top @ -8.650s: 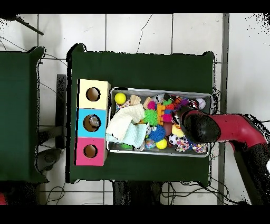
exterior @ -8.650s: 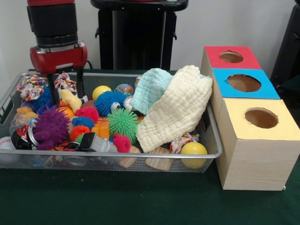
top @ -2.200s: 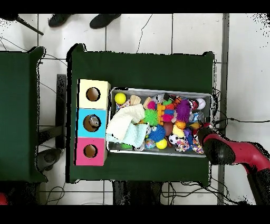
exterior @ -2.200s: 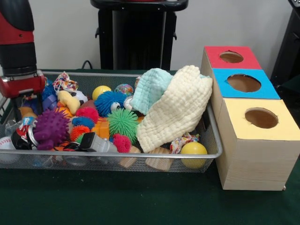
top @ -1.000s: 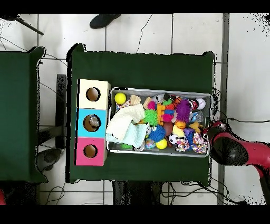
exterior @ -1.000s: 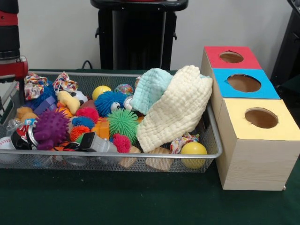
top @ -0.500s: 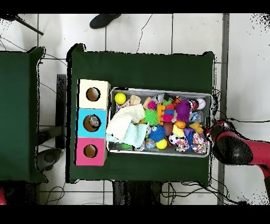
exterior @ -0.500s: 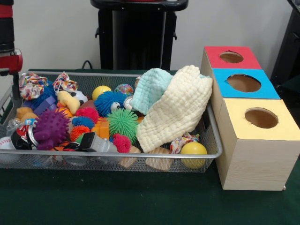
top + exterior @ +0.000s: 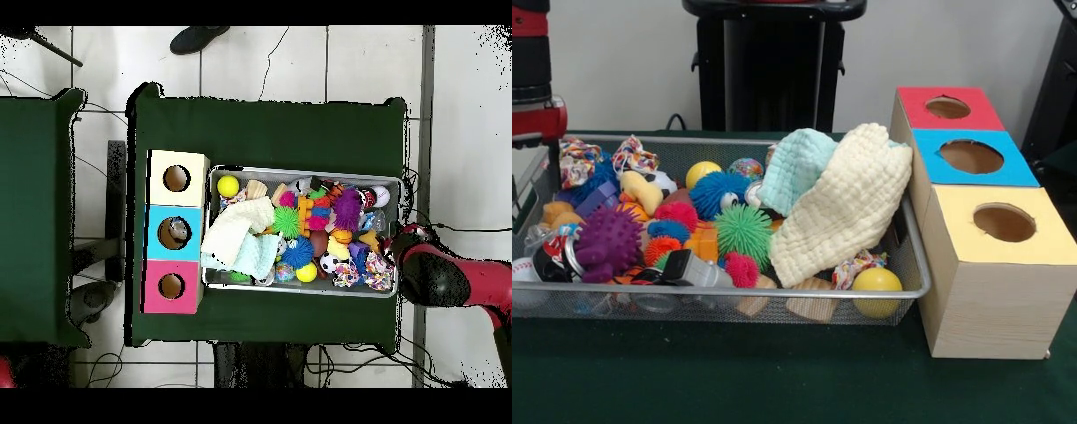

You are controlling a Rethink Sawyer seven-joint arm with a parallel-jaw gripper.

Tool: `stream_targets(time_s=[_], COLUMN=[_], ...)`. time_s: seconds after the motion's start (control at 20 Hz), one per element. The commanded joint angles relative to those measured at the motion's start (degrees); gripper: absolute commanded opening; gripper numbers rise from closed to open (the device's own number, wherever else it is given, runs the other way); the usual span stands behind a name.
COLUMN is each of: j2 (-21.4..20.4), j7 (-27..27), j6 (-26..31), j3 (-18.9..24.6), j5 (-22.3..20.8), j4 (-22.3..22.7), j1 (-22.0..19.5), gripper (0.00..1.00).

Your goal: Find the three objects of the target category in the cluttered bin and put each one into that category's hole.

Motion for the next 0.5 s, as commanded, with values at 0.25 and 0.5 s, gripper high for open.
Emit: stream_targets(time_s=[0.25, 0.5], j2=[4.6, 4.9], j7=[-10.8, -10.9], j6=[2.4, 2.4], j3=[-0.1, 0.2], j5=[-2.0, -1.5], j4=[-3.1, -3.5], j1=[2.8, 2.7], gripper=[1.00, 1.00])
